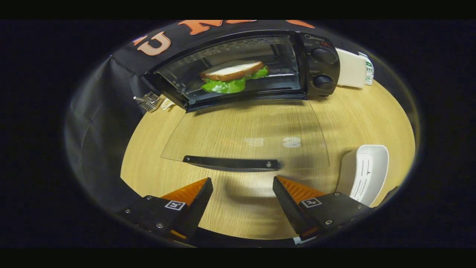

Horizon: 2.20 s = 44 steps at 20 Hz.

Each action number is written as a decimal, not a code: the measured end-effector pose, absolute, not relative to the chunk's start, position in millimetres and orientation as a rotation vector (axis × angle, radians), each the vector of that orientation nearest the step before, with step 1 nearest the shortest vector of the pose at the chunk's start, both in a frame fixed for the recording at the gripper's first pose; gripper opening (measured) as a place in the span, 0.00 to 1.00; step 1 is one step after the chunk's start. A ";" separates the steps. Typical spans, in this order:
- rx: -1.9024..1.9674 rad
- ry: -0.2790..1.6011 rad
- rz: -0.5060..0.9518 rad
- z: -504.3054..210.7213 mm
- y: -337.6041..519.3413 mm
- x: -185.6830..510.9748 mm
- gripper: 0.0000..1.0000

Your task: Open the toaster oven, put the food inside, and close the toaster oven door.

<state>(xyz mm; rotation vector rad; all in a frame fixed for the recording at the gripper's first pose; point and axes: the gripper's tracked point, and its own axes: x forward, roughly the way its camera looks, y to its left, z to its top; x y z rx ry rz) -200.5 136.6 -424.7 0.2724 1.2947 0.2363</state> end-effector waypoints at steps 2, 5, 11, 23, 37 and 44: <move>0.289 1.282 0.237 -426.3 141.7 -193.0 0.97; 0.279 1.302 0.243 -427.6 144.1 -192.7 0.97; 0.207 1.246 0.316 -399.4 146.0 -184.8 0.96; 0.199 1.088 0.285 -349.4 142.1 -100.9 0.96; 0.169 0.953 0.193 -308.4 120.8 -18.4 0.97; 0.104 0.737 0.239 -212.2 105.5 -22.2 0.97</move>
